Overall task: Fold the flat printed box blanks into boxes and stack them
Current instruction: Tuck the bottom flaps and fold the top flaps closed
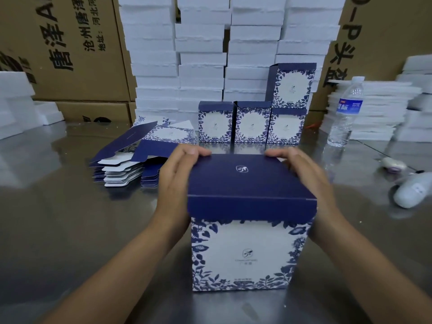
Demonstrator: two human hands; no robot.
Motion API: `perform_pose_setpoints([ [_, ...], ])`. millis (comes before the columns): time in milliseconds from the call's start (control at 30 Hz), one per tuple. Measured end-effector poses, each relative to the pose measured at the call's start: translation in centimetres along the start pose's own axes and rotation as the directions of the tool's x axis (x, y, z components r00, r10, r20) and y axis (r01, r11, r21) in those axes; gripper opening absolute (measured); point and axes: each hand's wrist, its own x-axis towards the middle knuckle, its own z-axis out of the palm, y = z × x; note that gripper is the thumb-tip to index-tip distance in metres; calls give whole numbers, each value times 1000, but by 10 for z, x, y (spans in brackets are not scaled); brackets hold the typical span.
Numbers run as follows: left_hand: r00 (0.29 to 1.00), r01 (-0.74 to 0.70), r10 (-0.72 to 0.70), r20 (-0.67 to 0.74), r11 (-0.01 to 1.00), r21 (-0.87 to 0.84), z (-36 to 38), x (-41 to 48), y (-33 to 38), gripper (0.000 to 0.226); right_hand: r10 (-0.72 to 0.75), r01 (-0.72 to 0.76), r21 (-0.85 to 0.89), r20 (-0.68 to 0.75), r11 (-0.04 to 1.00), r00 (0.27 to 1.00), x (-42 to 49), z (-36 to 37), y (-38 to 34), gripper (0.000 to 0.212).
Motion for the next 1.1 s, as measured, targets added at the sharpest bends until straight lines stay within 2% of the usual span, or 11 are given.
perform_pose_setpoints([
  [100, 986, 163, -154, 69, 975, -151, -2, -1, 4, 26, 30, -29, 104, -13, 994, 999, 2, -4, -3, 23],
  [200, 953, 298, -281, 110, 935, -192, -2, -2, 3, 20, 41, -42, 49, 28, 998, 999, 13, -8, -11, 16],
  [267, 946, 318, -299, 125, 932, -176, -2, -1, 2, 19, 52, -52, -12, 80, 999, 995, 24, -7, -22, 19],
  [467, 944, 325, -313, 108, 939, -115, -1, 0, 8, 25, 188, -93, -382, 218, 919, 958, 40, 12, -34, 16],
  [600, 887, 417, -428, 176, 904, 94, 0, 27, 9, 38, 244, -143, -409, 207, 901, 948, 40, 18, -34, 14],
  [667, 867, 463, -462, 188, 885, 38, -4, 31, 7, 41, 265, -168, -400, 199, 901, 944, 40, 17, -33, 15],
  [733, 859, 473, -485, 164, 874, 109, 1, 30, 9, 40, 289, -199, -375, 201, 906, 936, 38, 16, -34, 15],
  [833, 853, 499, -488, 184, 867, -11, 1, 13, 19, 25, 329, -245, -344, 211, 907, 921, 36, 17, -37, 13],
  [900, 855, 476, -485, 184, 875, 91, -2, 14, 23, 18, 340, -259, -333, 216, 907, 915, 36, 17, -38, 11],
  [1000, 835, 376, -474, 280, 862, 340, -5, 32, 33, 16, 338, -257, -332, 216, 908, 916, 37, 16, -38, 9],
  [1100, 813, 262, -467, 347, 826, 498, -2, 46, 42, 13, 331, -250, -326, 222, 912, 917, 36, 16, -37, 6],
])
